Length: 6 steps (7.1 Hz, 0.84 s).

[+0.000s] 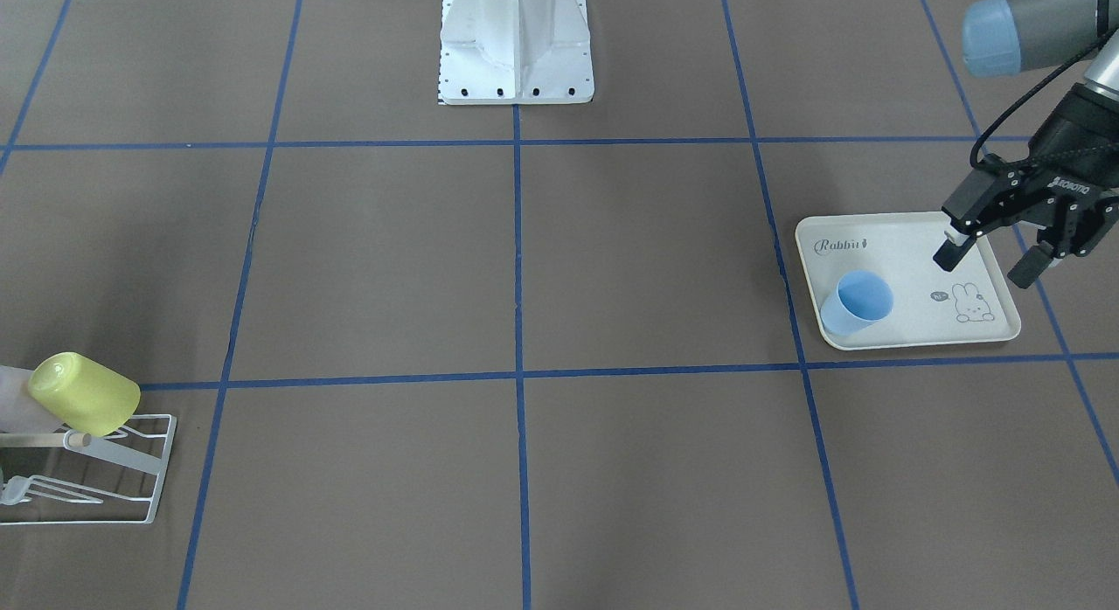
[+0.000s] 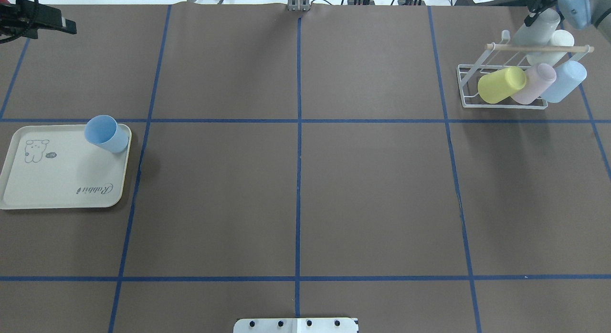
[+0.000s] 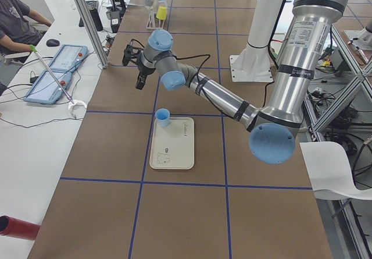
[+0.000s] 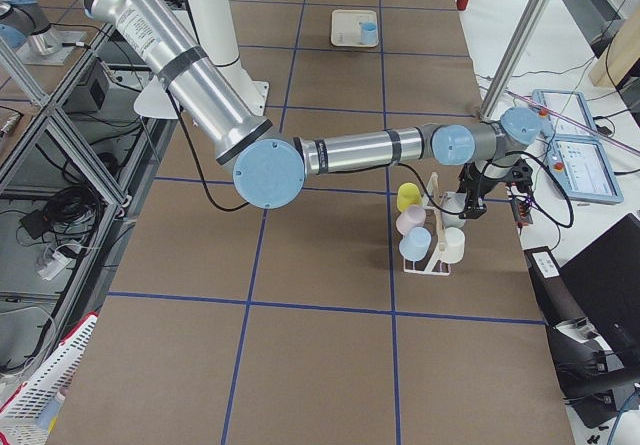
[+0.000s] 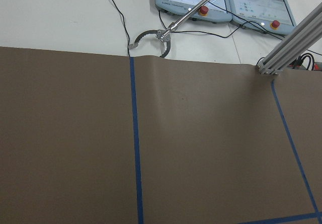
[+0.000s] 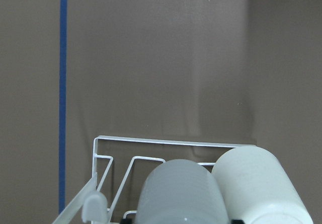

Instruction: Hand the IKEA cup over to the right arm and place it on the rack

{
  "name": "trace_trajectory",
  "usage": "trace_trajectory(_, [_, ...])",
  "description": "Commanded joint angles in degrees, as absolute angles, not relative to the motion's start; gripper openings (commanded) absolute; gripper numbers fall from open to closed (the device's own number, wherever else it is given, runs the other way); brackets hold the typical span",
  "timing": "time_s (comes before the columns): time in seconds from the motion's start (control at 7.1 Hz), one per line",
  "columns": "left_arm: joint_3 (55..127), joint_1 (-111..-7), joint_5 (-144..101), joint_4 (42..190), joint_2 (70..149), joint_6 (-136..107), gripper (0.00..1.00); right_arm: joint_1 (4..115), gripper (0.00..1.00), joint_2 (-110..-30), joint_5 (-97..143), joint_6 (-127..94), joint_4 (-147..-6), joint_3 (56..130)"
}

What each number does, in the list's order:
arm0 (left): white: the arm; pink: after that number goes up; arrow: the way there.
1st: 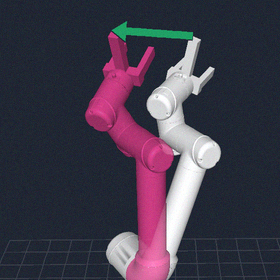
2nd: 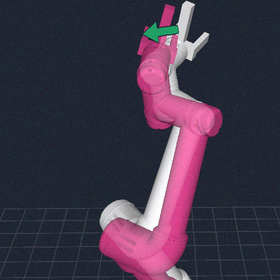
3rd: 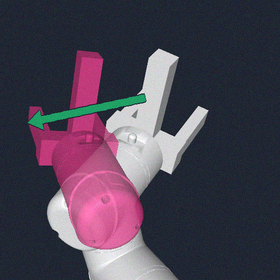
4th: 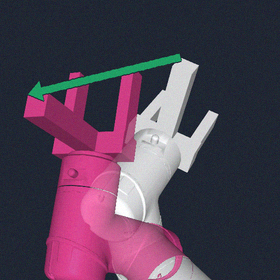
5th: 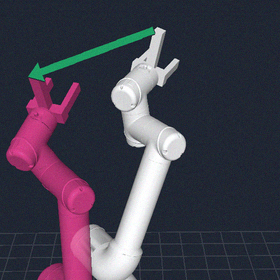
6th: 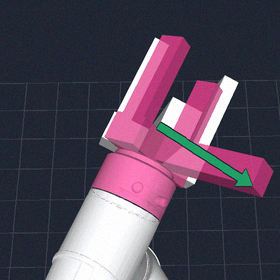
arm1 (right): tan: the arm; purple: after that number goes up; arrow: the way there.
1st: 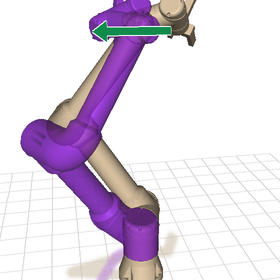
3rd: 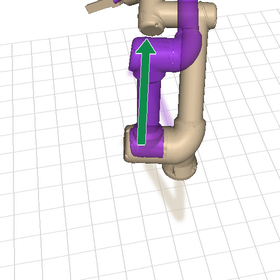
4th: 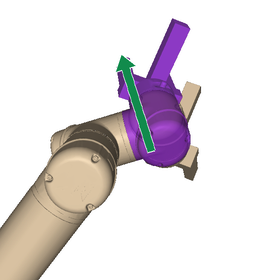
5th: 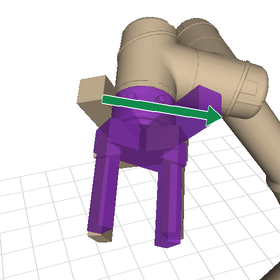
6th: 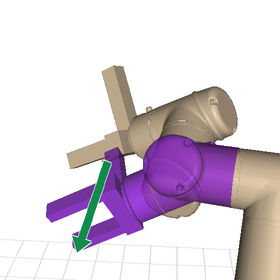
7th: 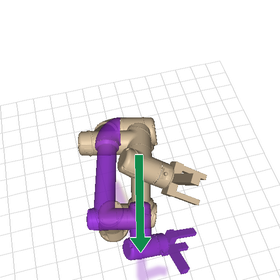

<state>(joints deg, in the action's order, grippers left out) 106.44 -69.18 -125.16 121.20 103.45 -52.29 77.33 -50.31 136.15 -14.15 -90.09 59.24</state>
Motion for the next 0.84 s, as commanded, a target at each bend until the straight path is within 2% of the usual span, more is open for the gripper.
trace_trajectory(0.0, [106.5, -69.2, -125.2, 121.2, 103.4, -52.3, 1.0, 77.2, 0.23, -50.9, 136.1, -14.2, -90.1, 59.2])
trace_trajectory(0.42, [106.5, -69.1, -125.2, 121.2, 103.4, -52.3, 1.0, 77.2, 0.3, -51.1, 136.1, -14.2, -90.1, 58.6])
trace_trajectory(0.7, [106.6, -69.1, -125.2, 121.2, 103.5, -52.4, 1.0, 77.1, 0.41, -51.0, 136.0, -14.2, -90.1, 58.4])
